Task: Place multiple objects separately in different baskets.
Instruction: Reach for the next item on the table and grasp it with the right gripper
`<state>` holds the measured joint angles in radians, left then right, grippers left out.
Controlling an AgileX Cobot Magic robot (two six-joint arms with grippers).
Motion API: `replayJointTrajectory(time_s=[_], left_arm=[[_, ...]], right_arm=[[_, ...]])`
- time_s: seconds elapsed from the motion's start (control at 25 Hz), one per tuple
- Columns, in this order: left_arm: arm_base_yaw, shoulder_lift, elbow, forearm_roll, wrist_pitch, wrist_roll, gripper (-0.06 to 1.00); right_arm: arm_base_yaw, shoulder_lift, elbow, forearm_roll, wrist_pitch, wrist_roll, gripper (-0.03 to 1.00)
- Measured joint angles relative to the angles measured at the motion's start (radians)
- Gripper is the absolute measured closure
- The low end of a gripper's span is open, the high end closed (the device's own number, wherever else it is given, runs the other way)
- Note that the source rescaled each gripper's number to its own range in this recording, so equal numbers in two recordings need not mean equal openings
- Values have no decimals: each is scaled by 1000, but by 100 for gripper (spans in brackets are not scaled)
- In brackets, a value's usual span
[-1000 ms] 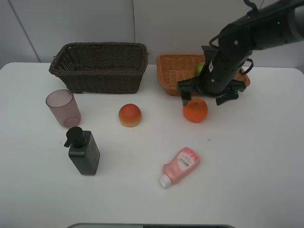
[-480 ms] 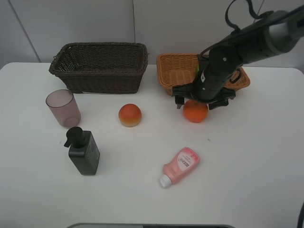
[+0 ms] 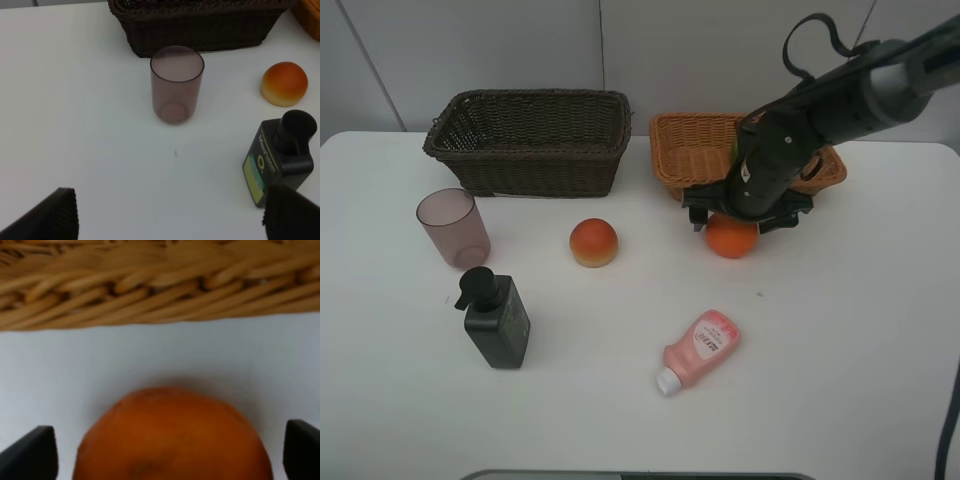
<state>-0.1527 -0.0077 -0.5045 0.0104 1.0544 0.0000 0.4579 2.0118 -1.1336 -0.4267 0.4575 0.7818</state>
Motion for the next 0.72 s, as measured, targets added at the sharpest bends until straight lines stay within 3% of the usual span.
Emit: replayJointTrajectory(time_s=[0.64,0.72], left_arm=[[0,0,0,0,0,0,-1],[0,0,0,0,0,0,-1]], right_arm=[[0,26,0,0,-11,16,-3],[0,26,0,0,-10,18,2]])
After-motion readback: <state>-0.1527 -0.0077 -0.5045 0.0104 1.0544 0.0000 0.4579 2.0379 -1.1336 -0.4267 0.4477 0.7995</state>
